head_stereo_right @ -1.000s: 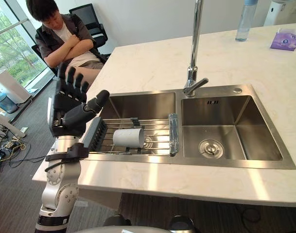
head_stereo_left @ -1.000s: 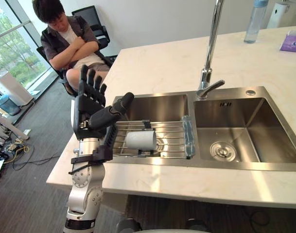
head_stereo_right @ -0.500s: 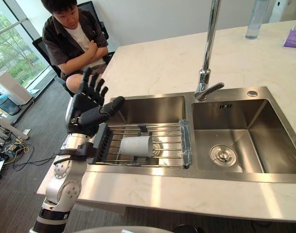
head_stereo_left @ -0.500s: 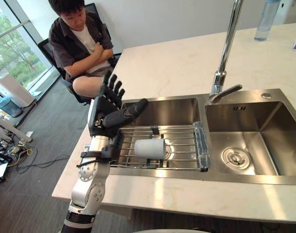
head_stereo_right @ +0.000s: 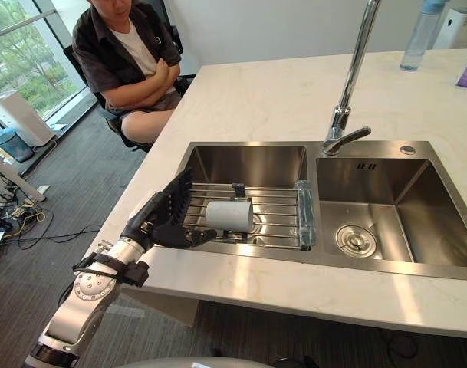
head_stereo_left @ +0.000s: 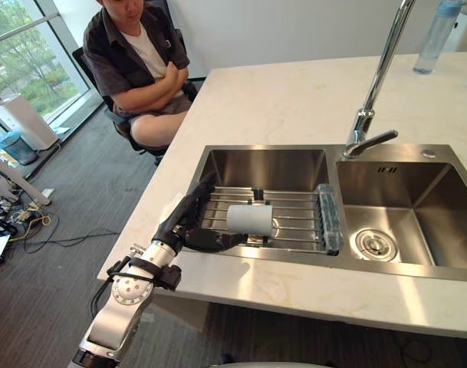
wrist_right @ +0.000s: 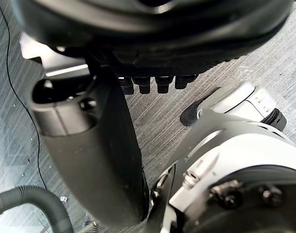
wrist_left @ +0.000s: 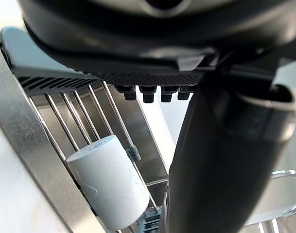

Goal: Walk over to the sink, pick up the cup, carry it to the dishwasher, place the cup inside the dishwasher, then close the dishwasher door

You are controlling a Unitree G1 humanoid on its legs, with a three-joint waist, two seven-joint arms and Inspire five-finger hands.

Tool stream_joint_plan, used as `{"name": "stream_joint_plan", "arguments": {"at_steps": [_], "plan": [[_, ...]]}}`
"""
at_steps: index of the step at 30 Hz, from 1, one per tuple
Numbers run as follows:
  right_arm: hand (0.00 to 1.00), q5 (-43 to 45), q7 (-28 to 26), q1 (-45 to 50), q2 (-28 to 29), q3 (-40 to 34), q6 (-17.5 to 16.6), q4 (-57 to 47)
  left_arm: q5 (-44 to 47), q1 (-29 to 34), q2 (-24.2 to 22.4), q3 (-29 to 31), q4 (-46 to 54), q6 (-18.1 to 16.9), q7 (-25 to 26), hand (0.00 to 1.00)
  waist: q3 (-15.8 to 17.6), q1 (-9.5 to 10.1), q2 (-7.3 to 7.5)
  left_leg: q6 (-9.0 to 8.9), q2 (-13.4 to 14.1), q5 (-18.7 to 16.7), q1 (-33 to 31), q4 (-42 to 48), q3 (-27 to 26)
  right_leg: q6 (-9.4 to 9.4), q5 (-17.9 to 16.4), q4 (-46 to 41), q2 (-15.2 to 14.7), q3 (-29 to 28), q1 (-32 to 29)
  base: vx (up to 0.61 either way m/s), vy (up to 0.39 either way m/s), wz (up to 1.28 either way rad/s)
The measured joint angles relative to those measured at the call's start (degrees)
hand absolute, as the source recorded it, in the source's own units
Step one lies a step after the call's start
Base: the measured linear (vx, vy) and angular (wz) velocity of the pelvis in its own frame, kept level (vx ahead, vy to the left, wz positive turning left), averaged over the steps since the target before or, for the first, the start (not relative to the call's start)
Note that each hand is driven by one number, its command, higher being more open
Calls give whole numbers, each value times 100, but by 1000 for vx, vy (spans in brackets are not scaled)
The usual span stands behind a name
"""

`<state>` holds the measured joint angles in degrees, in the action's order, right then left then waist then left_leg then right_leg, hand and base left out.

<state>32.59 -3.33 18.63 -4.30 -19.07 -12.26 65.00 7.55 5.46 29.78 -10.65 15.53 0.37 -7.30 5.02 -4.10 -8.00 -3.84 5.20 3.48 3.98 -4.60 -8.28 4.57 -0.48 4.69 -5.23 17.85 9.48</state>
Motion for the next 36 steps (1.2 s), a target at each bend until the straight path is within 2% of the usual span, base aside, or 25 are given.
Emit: {"name": "stream_joint_plan", "arguments": {"at_steps": [1,4,7,8,13,20,24,28,36], "plan": [[100,2,-4,-1,-35,88,-1,14,-88,-21,151,-3,52,-86,-58,100,0,-5,4,-41,-1,41,-1,-19,-2,-31,25,16,7,-1,1,64,-16,-1],[100,136,-62,-23,-105,230,71,80,-116,-229,342,-107,92,-294,-133,100,8,21,24,-11,-24,64,-5,-16,-3,-36,15,7,11,0,6,75,-17,1],[100,322,-117,-220,-204,380,325,216,-699,-423,349,-414,442,-407,-203,100,55,23,92,-7,-38,59,-9,-17,6,-35,-15,6,13,11,16,38,-15,1],[100,454,-117,-331,-239,448,495,232,-966,-544,346,-653,538,-566,-312,100,77,24,124,-3,-39,53,-11,-17,7,-40,-22,4,13,11,15,0,0,0],[100,841,-76,-682,-370,758,932,260,-1482,-684,364,-1141,499,-862,-531,100,85,20,136,-6,-25,38,-1,-12,18,-43,-35,-64,26,21,-2,-36,-1,1],[100,1145,-1,-806,-500,1097,1329,198,-1573,-713,770,-1312,385,-897,-660,100,69,35,192,5,-22,47,8,-27,5,-36,-36,-127,11,-5,-53,-51,7,-1],[100,1292,73,-860,-538,1219,1425,218,-1792,-942,801,-1398,137,-888,-658,100,26,25,226,2,-22,49,7,-29,-5,-32,-32,-122,17,-16,-60,-4,0,-1],[100,1345,105,-880,-534,1280,1516,219,-1831,-1147,978,-1391,-72,-884,-503,100,-6,21,290,-1,-25,51,6,-30,-30,-21,-24,-97,18,-40,-62,-2,-3,-2],[100,1347,95,-889,-496,1041,1581,280,-1820,-1352,1057,-1137,-230,-982,-168,100,-15,38,283,0,-25,52,5,-31,-56,-2,9,-70,16,-70,-63,0,0,-1]]}}
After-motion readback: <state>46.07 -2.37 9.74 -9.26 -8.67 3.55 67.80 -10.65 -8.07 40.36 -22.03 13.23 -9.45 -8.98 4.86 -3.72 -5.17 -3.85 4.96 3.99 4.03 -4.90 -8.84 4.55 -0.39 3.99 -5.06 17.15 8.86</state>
